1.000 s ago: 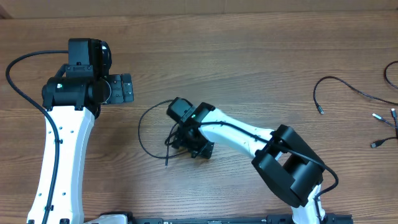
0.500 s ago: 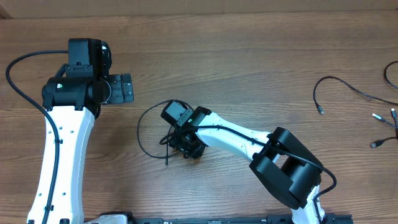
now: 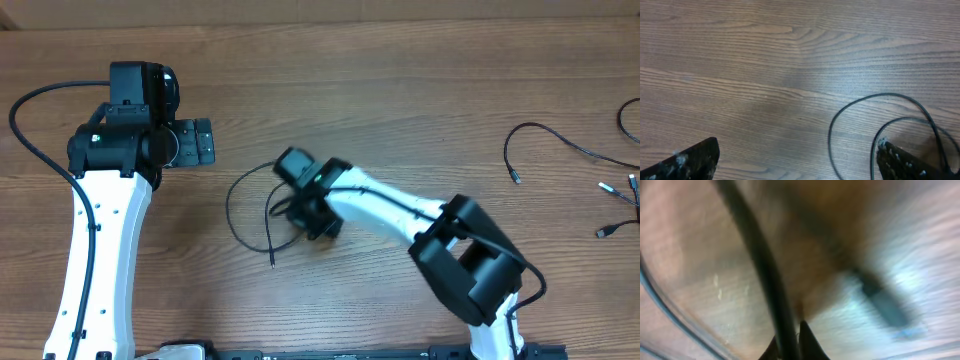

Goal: Untangle cables
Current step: 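Lift the black cable with the right gripper and carry it right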

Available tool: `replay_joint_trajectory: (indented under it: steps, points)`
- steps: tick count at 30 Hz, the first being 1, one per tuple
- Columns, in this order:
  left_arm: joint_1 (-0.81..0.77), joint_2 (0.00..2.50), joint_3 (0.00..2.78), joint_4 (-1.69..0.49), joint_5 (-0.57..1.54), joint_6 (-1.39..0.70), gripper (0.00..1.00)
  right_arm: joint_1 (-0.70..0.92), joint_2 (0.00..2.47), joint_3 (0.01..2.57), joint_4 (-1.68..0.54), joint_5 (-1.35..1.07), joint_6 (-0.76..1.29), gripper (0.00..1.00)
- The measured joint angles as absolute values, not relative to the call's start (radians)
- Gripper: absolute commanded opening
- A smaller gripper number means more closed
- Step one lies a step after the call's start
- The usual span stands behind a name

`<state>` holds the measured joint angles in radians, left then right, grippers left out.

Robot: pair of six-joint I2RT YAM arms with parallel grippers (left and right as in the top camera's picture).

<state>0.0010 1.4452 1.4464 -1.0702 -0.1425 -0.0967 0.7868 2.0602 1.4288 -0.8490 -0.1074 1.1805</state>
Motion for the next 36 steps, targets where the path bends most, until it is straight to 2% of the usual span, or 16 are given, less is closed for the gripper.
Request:
replay_joint_trajectory:
  steps: [6,15,22,29,36]
  points:
    - [0.001,1.445,1.446,-1.07,-0.142,-0.097,0.99,0.595,2.058,1.6,-0.969,-0.018,1.058,0.04]
    - [0.001,1.445,1.446,-1.07,-0.142,-0.097,1.0,0.204,2.001,1.958,-0.99,0.044,0.861,0.04]
    - [0.001,1.445,1.446,-1.07,-0.142,-0.097,0.99,-0.01,1.977,2.123,-0.777,0.062,0.664,0.04]
    - [0.001,1.445,1.446,-1.07,-0.142,-0.097,1.0,-0.167,1.974,2.129,-0.645,0.089,0.593,0.04]
    - [0.001,1.445,1.446,-1.07,-0.142,-0.097,0.99,-0.335,1.974,2.129,-0.385,0.124,0.505,0.04]
